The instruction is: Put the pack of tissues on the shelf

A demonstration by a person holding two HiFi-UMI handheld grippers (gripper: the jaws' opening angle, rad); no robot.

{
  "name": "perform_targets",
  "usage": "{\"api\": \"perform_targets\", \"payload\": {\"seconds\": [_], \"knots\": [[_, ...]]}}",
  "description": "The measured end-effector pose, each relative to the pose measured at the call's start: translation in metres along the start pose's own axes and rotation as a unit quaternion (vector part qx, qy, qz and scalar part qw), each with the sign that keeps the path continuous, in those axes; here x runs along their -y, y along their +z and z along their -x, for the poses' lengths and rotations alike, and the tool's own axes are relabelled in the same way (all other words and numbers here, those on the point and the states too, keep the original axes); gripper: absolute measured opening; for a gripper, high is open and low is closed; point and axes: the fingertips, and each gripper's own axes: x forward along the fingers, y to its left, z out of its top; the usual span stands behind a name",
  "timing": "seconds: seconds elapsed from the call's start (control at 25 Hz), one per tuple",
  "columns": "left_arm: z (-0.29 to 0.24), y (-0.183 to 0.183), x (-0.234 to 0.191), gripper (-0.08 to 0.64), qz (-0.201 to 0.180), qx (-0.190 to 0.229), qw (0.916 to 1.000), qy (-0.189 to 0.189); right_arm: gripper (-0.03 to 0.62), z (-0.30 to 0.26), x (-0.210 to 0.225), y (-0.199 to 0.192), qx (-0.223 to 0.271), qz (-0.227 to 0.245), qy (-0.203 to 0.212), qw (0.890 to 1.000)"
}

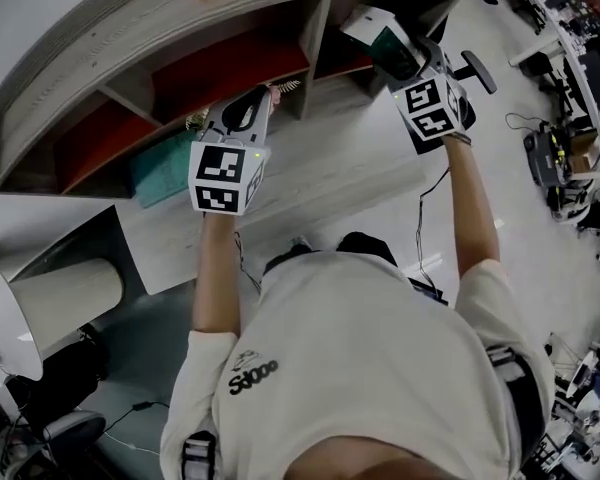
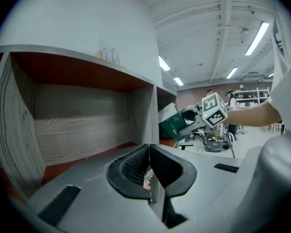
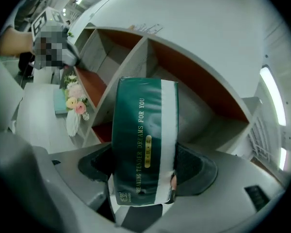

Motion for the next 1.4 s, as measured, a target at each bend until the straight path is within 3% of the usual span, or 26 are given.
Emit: {"api": "perform_targets", "payload": {"seconds": [0.16, 0.36, 0.52, 0.76, 0.92, 1.16, 1.4], "knots": [[-0.002, -0.009, -0.014, 0.02, 0.01, -0.014, 0.9996, 0.023, 0.353, -0.033, -0.009, 0.004, -0.014, 0.107, 0.006, 0.994], [-0.004, -0.015, -0.02, 0.02, 0.028, -0.023, 0.9978, 0.055, 0.353, -0.066, -0.022, -0.003, -0.027, 0.227, 0.003, 0.973], [-0.009, -0.022, -0.025, 0.02, 0.04, -0.034, 0.9953, 0.082, 0.353, -0.082, -0.027, -0.01, -0.026, 0.283, 0.004, 0.959], [-0.019, -0.024, -0.012, 0.02, 0.046, -0.044, 0.9929, 0.101, 0.353, -0.08, -0.049, -0.011, 0.002, 0.322, 0.06, 0.945], [-0.027, -0.029, -0.005, 0.02, 0.044, -0.057, 0.9916, 0.108, 0.353, -0.077, -0.052, -0.011, 0.009, 0.313, 0.082, 0.946], [-0.043, -0.029, 0.009, 0.02, 0.04, -0.057, 0.9939, 0.086, 0.353, -0.059, -0.06, -0.018, 0.025, 0.28, 0.158, 0.946], [-0.051, -0.027, 0.017, 0.02, 0.036, -0.062, 0.9943, 0.078, 0.353, -0.061, -0.058, -0.027, 0.025, 0.268, 0.151, 0.951]]}}
